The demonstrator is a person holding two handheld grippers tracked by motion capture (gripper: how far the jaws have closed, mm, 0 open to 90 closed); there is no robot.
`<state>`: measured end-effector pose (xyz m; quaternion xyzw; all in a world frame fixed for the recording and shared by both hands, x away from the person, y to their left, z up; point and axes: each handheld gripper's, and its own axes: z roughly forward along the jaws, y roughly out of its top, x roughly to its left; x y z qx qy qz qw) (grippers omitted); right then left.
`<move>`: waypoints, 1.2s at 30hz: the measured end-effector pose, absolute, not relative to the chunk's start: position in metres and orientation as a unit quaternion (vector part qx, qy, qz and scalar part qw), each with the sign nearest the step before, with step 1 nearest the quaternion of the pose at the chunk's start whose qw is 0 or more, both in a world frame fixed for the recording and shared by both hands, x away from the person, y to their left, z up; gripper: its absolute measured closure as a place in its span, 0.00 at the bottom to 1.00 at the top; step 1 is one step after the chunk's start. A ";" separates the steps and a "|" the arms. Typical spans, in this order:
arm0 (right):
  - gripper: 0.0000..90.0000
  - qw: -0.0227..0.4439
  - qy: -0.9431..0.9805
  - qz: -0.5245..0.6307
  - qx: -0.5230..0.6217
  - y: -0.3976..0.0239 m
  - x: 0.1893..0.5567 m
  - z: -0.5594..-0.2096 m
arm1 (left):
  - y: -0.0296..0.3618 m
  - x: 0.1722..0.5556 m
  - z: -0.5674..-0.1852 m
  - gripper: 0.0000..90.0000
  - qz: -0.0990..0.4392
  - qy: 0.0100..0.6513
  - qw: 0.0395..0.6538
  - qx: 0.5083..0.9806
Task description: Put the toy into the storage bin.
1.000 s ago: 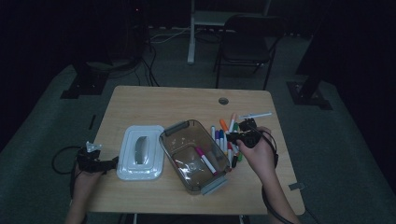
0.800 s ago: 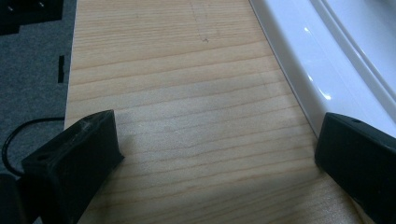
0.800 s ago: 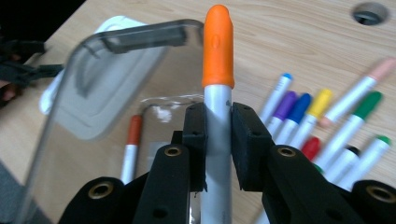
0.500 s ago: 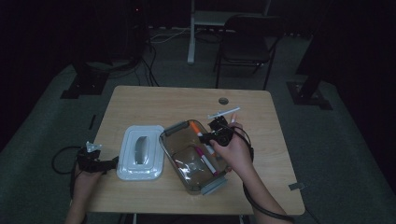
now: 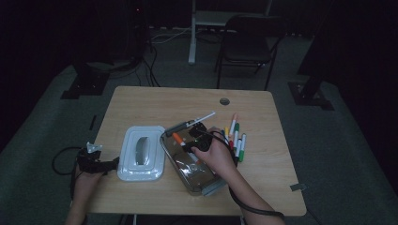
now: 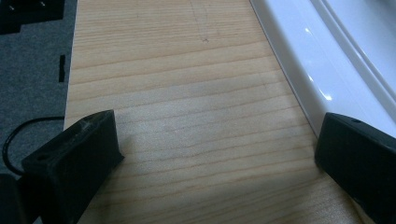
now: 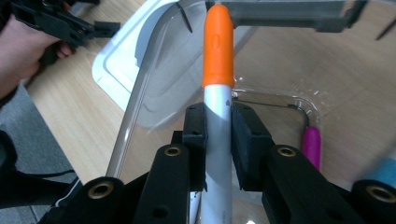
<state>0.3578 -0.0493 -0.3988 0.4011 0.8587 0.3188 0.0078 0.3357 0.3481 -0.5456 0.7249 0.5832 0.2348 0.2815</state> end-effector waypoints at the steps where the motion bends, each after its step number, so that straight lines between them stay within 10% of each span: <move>1: 0.86 0.008 0.860 0.315 0.401 -0.046 0.359 -0.401 | 0.348 0.336 -0.546 0.00 0.235 0.583 0.282 0.725; 36: 0.85 -0.069 0.906 0.159 0.386 0.000 0.373 -0.476 | 0.348 0.336 -0.546 0.00 0.235 0.583 0.281 0.725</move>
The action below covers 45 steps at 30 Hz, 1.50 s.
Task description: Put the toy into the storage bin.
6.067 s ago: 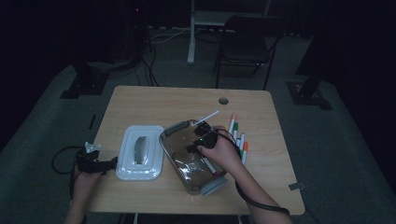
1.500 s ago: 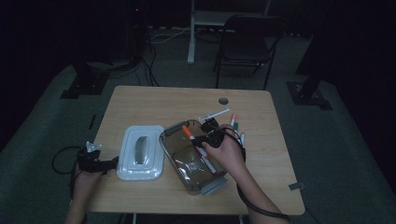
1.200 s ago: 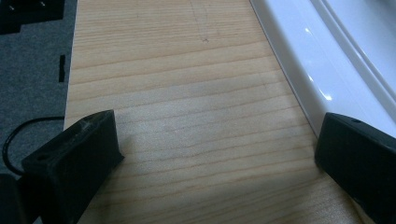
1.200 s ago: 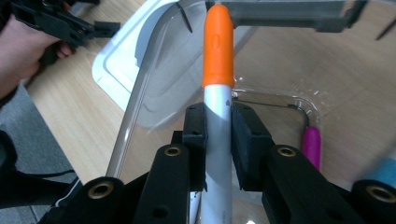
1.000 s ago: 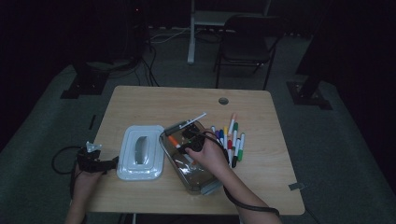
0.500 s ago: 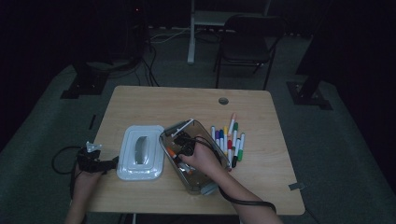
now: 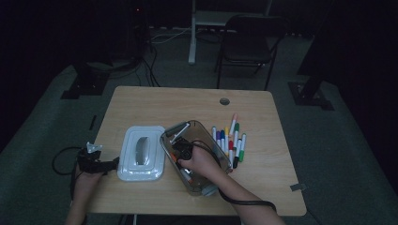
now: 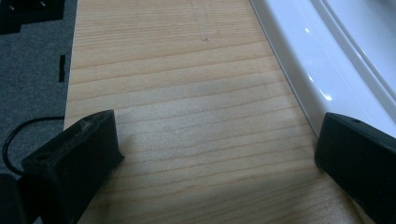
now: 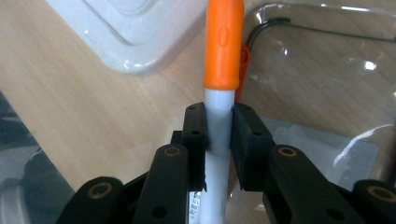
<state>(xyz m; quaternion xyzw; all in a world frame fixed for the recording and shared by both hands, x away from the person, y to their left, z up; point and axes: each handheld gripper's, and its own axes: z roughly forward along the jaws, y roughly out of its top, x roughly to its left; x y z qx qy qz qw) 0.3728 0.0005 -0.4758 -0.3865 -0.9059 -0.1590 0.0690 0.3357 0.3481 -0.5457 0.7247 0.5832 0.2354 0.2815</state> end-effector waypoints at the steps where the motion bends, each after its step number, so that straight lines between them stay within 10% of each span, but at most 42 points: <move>1: 0.85 0.069 -0.906 -0.159 -0.386 0.000 0.373 -0.476 | 0.348 0.336 -0.546 0.01 0.235 0.583 0.281 0.725; 14: 0.77 0.064 -0.908 -0.169 -0.379 -0.006 0.372 -0.468 | 0.348 0.336 -0.546 0.00 0.236 0.583 0.281 0.725; 33: 0.67 -0.011 -0.844 -0.328 -0.424 -0.126 0.373 -0.382 | 0.348 0.336 -0.546 0.00 0.236 0.583 0.281 0.725; 45: 0.66 -0.050 -0.791 -0.305 -0.528 -0.198 0.394 -0.420 | 0.348 0.336 -0.546 0.00 0.236 0.583 0.282 0.725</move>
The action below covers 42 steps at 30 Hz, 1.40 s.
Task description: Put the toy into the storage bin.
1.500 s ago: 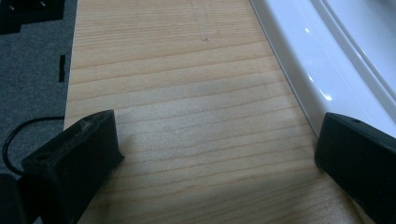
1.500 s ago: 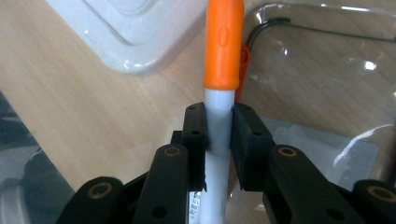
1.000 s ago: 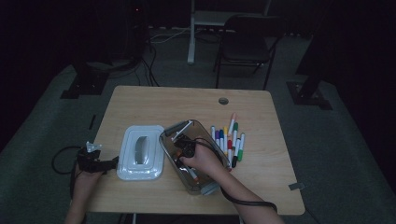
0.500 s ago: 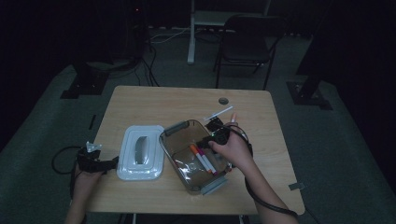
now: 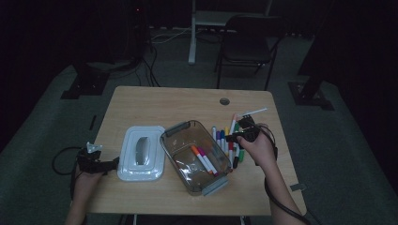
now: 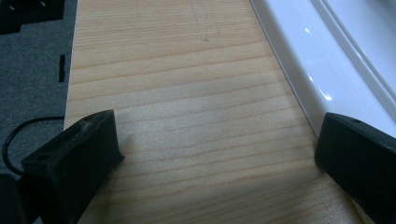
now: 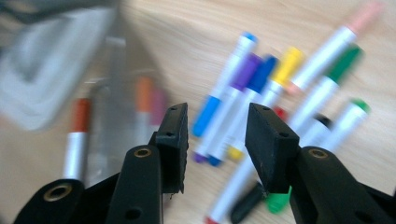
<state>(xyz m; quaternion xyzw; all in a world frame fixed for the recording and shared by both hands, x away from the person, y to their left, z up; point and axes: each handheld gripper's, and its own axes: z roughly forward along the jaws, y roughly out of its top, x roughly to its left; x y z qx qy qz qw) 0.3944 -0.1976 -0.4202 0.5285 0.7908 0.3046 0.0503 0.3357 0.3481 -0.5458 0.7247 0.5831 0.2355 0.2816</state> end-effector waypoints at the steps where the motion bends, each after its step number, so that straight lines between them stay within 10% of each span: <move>1: 0.66 0.052 0.787 0.296 0.539 -0.203 0.397 -0.427 | 0.348 0.336 -0.546 0.00 0.236 0.583 0.282 0.725; 17: 0.72 0.052 0.733 0.231 0.638 -0.245 0.430 -0.504 | 0.348 0.335 -0.546 0.00 0.236 0.584 0.281 0.724; 42: 0.85 0.070 0.717 0.198 0.664 -0.259 0.428 -0.512 | 0.348 0.335 -0.546 0.00 0.235 0.584 0.281 0.724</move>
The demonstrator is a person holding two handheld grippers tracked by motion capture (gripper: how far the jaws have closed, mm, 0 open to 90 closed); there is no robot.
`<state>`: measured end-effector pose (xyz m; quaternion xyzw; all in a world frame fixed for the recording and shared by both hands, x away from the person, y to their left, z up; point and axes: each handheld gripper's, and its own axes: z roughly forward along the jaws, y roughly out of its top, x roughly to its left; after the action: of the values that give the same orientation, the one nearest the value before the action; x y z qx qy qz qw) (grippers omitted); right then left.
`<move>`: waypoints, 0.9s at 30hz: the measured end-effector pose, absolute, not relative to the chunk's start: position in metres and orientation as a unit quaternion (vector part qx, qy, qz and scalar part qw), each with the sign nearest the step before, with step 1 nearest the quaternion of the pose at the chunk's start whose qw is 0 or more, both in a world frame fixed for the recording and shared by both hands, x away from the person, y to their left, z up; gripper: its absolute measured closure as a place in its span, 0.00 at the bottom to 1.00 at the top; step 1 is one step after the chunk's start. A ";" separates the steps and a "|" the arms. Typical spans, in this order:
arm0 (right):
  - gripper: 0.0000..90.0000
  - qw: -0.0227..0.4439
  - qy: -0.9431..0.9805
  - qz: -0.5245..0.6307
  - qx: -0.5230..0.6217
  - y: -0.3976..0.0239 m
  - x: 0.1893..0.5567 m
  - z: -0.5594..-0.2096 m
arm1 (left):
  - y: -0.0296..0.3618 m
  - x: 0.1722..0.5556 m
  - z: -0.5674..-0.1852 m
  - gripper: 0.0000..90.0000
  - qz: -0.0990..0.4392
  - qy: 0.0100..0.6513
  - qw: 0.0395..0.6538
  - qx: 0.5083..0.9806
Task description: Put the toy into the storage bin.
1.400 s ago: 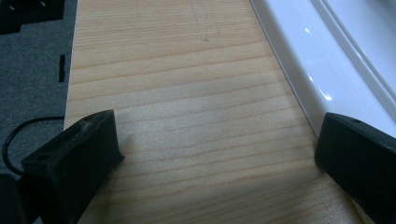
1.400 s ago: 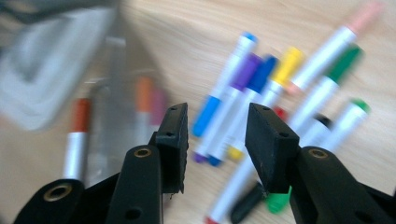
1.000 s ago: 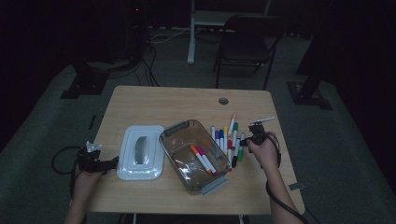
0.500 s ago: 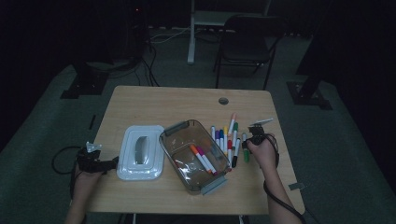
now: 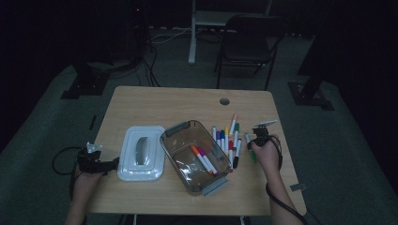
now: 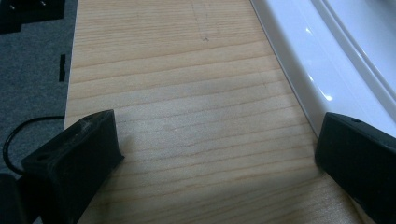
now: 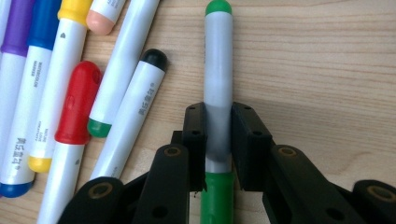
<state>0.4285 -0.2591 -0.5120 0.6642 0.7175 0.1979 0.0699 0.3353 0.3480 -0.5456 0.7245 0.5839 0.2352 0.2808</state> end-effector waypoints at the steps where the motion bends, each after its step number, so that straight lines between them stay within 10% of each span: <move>1: 0.85 0.070 0.717 0.198 0.664 -0.259 0.428 -0.512 | 0.348 0.335 -0.546 0.00 0.235 0.584 0.281 0.724; 27: 0.85 0.059 0.744 0.337 0.574 -0.225 0.391 -0.398 | 0.347 0.336 -0.546 0.00 0.238 0.588 0.280 0.720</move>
<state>0.3915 -0.2251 -0.3984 0.5743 0.7439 0.3366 0.0593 0.3358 0.3472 -0.5458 0.7204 0.5882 0.2377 0.2804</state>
